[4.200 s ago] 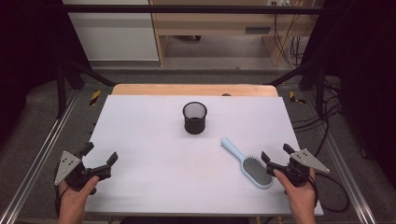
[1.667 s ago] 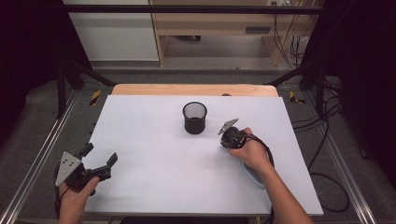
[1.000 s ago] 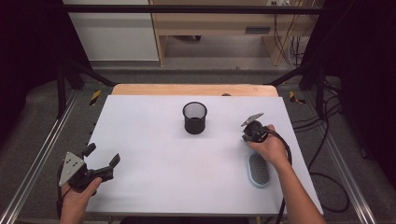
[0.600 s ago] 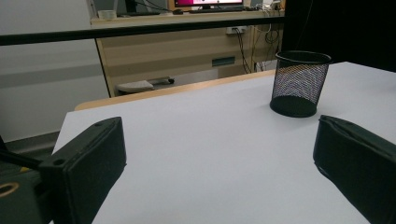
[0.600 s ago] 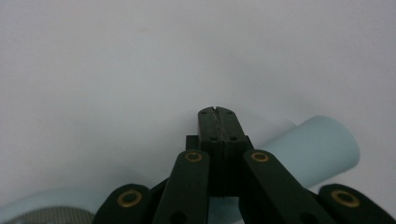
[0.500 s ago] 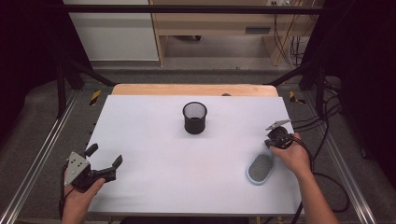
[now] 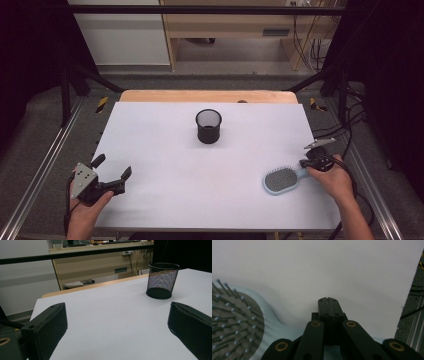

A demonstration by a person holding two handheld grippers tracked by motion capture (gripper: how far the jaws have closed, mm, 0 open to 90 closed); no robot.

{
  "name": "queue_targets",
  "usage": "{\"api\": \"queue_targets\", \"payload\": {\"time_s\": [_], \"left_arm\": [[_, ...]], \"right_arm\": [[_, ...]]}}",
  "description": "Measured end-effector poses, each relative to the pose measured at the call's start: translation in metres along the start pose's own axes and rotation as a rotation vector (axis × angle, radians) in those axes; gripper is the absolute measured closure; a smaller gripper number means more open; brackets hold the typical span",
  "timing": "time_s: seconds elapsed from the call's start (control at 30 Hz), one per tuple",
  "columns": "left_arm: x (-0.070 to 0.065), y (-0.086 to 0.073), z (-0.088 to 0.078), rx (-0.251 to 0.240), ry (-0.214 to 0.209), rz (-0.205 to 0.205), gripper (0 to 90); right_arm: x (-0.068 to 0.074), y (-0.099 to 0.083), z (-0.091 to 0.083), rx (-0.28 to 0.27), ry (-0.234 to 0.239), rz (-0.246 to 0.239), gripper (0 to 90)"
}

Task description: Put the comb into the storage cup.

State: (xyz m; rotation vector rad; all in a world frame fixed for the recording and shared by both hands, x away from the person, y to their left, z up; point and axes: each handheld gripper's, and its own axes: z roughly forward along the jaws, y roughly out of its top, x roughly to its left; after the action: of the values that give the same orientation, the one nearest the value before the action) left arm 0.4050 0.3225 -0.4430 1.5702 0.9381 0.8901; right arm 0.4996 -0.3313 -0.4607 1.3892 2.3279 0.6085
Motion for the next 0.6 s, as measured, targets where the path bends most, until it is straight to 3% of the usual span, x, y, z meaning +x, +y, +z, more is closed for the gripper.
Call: {"api": "queue_targets", "payload": {"time_s": [0.27, 0.6], "left_arm": [[0.002, 0.0, 0.0, 0.0, 0.008, -0.005, 2.7], [0.003, -0.001, -0.001, 0.0, 0.011, -0.006, 2.6]], "right_arm": [[0.006, -0.025, -0.016, -0.012, 0.027, 0.013, 90.0], [0.016, -0.038, -0.024, -0.037, 0.041, 0.017, 90.0]]}}
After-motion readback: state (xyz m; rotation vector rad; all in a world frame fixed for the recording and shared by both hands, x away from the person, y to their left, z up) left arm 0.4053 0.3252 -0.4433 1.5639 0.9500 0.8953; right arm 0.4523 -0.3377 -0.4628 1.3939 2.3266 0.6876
